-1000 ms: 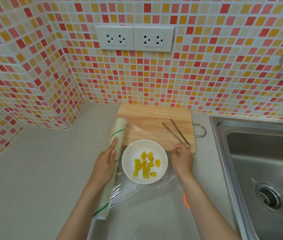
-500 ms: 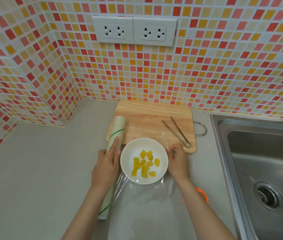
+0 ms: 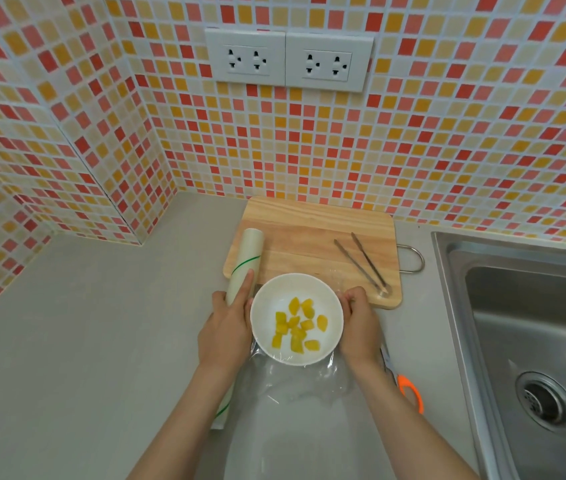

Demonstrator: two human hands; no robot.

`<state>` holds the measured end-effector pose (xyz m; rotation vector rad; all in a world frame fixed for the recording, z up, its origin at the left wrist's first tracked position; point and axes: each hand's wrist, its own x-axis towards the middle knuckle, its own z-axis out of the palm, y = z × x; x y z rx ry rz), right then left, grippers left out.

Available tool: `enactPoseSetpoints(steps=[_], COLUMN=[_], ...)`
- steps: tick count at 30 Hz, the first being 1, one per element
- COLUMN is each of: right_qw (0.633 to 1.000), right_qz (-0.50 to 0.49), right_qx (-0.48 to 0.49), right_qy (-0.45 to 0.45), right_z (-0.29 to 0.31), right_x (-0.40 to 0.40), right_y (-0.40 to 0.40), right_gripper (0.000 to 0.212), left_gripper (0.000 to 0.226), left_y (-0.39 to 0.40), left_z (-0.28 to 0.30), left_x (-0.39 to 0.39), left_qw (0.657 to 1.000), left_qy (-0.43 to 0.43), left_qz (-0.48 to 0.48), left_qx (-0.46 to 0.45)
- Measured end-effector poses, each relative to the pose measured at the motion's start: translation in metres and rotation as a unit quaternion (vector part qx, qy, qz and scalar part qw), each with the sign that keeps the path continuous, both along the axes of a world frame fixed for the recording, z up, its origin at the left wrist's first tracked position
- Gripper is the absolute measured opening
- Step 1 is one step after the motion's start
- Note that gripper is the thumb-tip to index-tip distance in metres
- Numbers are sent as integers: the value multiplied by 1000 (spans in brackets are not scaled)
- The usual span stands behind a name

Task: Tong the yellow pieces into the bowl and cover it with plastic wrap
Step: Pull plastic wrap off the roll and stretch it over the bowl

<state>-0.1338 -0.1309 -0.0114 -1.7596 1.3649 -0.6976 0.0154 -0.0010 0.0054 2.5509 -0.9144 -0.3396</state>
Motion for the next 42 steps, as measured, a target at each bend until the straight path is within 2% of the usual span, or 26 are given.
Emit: enactPoseSetpoints(steps=[4, 10, 12, 14, 16, 18, 20, 25, 28, 35, 39, 42], right_qw=[996, 980, 980, 983, 986, 974, 960, 953, 946, 927, 895, 908], right_qz=[-5, 120, 86, 35, 99, 213, 255, 206, 182, 145, -8, -103], right_qx=[-42, -53, -91, -139, -134, -22, 70, 175, 224, 277, 302, 202], right_qy=[84, 151, 156, 112, -1, -80, -93, -138, -150, -210, -327, -353], right_z=[-4, 5, 17, 32, 47, 54, 49, 33, 26, 18, 20, 36], right_x=[-2, -11, -14, -13, -2, 14, 24, 34, 35, 30, 18, 4], right_y=[1, -15, -23, -30, -31, -26, -23, -33, -34, -31, -30, -22], right_gripper=[9, 14, 15, 21, 25, 33, 36, 48, 41, 46, 54, 45], left_gripper=[50, 47, 46, 46, 46, 46, 46, 48, 49, 48, 48, 47], left_y=[0, 0, 0, 0, 0, -1, 0, -1, 0, 0, 0, 0], left_z=[1, 0, 0, -1, 0, 0, 0, 3, 3, 1, 2, 3], left_x=[-1, 0, 0, 0, -1, 0, -1, -4, -5, -6, -7, -6], left_qw=[1000, 1000, 1000, 1000, 1000, 1000, 1000, 1000, 1000, 1000, 1000, 1000], left_qy=[4, 14, 12, 11, 11, 9, 10, 3, -2, -9, -6, -12], left_qz=[-1, 15, 18, 20, 20, 20, 19, 20, 19, 17, 22, 26], left_qx=[4, -12, -14, -15, -19, -21, -19, -5, -1, 6, 0, -5])
